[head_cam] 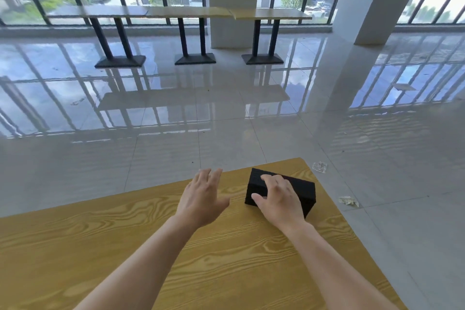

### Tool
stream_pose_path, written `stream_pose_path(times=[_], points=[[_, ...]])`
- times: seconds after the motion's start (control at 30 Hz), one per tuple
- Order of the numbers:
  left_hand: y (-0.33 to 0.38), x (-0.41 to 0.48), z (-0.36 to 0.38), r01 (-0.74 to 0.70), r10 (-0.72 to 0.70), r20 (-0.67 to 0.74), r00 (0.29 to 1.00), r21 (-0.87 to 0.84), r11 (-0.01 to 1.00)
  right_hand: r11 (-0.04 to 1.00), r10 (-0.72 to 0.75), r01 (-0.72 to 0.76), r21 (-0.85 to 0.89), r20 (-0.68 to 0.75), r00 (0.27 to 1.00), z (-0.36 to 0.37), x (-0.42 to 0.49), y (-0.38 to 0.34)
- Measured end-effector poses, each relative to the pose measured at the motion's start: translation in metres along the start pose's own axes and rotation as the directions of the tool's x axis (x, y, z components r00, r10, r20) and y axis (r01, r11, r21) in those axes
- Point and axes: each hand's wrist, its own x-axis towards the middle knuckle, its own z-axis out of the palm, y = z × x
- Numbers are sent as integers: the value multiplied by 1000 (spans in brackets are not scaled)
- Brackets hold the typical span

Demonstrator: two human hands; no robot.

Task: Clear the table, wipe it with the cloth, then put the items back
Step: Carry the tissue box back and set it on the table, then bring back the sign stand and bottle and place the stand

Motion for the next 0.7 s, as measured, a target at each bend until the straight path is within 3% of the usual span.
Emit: stream_pose_path(times=[0.13, 0.7], points=[[-42, -42, -24, 41, -38, -43, 998, 79, 996, 991, -126, 128, -36, 56, 990, 14, -18, -54], [-242, -256, -135, 216, -195, -138, 971, 154, 964, 931, -352, 363, -43, 156, 923, 87, -142, -312]])
